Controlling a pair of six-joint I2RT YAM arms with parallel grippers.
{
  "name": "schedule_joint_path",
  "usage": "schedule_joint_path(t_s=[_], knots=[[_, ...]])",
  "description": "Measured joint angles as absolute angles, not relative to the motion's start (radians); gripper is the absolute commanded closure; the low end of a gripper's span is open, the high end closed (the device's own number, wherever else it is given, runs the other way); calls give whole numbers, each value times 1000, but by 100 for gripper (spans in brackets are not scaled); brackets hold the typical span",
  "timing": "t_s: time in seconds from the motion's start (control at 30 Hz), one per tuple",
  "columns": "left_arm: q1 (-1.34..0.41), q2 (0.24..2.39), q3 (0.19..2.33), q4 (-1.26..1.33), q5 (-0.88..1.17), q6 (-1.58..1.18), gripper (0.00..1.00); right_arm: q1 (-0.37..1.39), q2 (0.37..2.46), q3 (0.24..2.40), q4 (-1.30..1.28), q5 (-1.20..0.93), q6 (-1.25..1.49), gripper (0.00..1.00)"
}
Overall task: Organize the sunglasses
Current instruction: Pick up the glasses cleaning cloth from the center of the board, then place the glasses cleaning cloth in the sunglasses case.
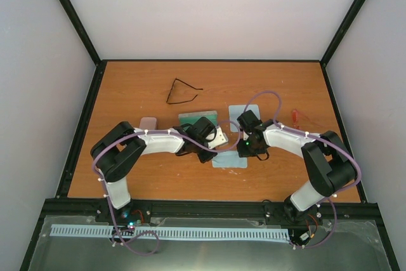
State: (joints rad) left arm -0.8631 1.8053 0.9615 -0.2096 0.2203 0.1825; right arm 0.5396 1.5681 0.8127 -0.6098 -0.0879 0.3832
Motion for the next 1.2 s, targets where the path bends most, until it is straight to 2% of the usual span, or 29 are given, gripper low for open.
schedule_joint_path(t_s=[0.37, 0.87, 1.2], knots=[[-808, 1736, 928, -211, 143, 182, 99, 554, 1649, 910, -608, -120, 367, 97], [-717, 1613, 861, -209, 54, 202, 99, 584, 1878, 1237, -617, -121, 300, 97], [-589, 1607, 860, -199, 53, 241, 100, 585, 1984, 1411, -654, -138, 255, 97]])
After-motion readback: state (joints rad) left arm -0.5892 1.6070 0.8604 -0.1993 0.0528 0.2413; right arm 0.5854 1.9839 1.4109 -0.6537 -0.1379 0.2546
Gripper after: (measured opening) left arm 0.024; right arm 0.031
